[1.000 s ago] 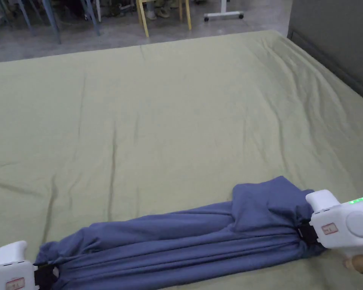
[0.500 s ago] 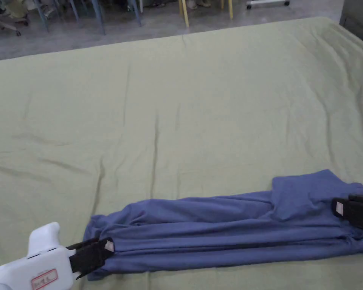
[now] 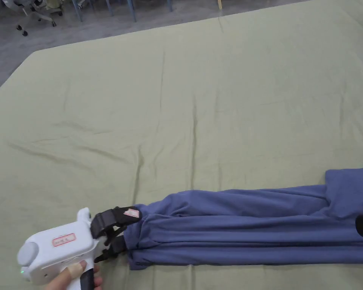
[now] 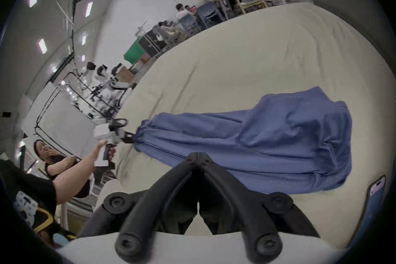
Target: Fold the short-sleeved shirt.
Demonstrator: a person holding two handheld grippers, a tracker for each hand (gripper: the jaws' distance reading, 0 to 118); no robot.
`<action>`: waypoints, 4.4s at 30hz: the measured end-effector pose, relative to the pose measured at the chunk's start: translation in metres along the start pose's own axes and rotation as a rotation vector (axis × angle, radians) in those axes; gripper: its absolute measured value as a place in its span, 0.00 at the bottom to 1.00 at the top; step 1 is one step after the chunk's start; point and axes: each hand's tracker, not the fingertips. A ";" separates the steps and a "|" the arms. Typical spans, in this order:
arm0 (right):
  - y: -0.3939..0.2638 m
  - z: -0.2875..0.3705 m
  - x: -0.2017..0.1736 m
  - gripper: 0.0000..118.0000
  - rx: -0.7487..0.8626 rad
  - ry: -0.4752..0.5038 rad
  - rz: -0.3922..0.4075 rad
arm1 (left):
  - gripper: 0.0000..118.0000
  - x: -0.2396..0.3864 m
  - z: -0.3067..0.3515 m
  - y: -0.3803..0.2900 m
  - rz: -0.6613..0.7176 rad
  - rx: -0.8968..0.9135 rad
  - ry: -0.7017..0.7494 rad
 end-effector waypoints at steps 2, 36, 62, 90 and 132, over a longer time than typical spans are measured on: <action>0.000 -0.004 0.003 0.02 -0.004 0.036 -0.022 | 1.00 0.021 -0.016 -0.010 -0.111 0.007 0.037; 0.003 -0.044 -0.154 0.02 -0.068 -0.129 0.167 | 0.08 0.199 0.043 -0.063 -0.173 0.148 0.061; -0.027 0.030 -0.113 0.02 -0.031 -0.141 0.081 | 0.00 0.223 -0.116 -0.131 -0.381 0.007 0.398; -0.012 0.034 -0.120 0.02 -0.001 -0.078 0.030 | 1.00 0.102 -0.024 -0.050 -0.074 0.051 -0.044; -0.019 0.050 -0.114 0.02 -0.031 -0.183 0.018 | 0.48 0.252 -0.167 -0.146 -0.328 0.079 0.184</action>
